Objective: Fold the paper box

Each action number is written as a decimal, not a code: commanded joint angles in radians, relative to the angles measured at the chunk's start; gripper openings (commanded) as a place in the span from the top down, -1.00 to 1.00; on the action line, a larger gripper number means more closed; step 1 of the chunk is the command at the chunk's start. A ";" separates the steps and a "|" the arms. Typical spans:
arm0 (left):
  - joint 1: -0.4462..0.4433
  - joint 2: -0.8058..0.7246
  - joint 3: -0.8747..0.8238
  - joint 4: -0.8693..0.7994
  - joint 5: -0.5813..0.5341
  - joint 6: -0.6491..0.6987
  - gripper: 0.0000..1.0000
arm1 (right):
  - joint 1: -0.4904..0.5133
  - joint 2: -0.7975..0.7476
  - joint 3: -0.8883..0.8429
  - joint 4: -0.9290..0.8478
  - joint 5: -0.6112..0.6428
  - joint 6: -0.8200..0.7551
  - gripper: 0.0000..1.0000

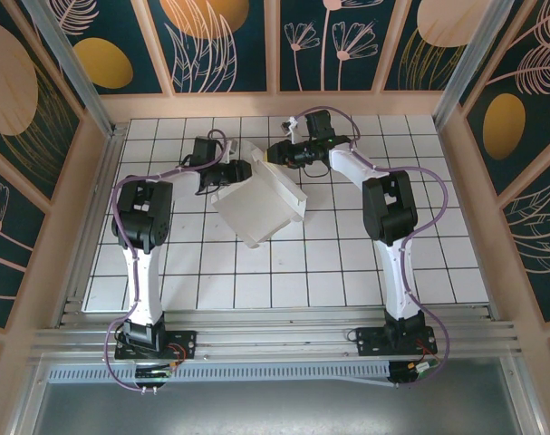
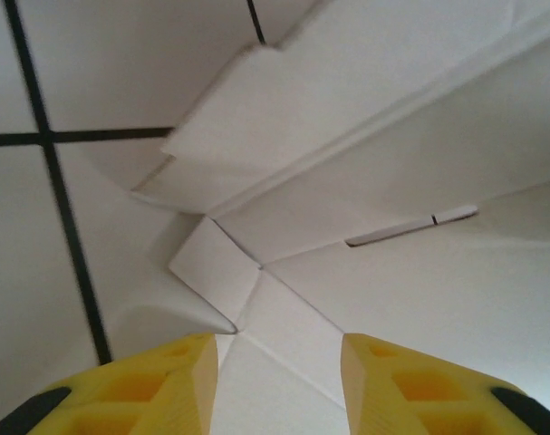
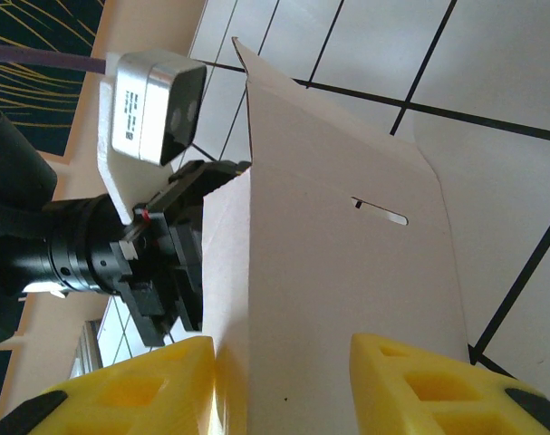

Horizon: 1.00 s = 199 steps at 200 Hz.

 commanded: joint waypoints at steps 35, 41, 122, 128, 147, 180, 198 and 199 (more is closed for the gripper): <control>-0.045 0.018 0.037 -0.051 -0.215 -0.098 0.25 | 0.008 -0.001 -0.025 -0.017 0.010 -0.009 0.13; -0.046 0.026 0.049 -0.066 -0.257 -0.100 0.25 | 0.008 -0.003 -0.026 -0.018 0.010 -0.012 0.13; -0.044 0.131 0.169 -0.107 -0.166 -0.048 0.10 | 0.009 -0.006 -0.027 -0.025 0.012 -0.017 0.12; -0.044 0.138 0.176 -0.107 -0.140 -0.043 0.10 | 0.010 -0.006 -0.029 -0.025 0.012 -0.016 0.12; -0.044 0.165 0.197 -0.113 -0.081 -0.033 0.09 | 0.012 -0.006 -0.030 -0.025 0.013 -0.016 0.12; -0.044 0.192 0.238 -0.152 -0.036 0.015 0.21 | 0.012 -0.005 -0.032 -0.025 0.015 -0.017 0.12; -0.044 0.190 0.253 -0.177 -0.023 0.052 0.29 | 0.012 -0.005 -0.032 -0.025 0.017 -0.016 0.12; -0.044 0.189 0.253 -0.177 -0.024 0.054 0.30 | 0.011 -0.005 -0.032 -0.024 0.018 -0.016 0.12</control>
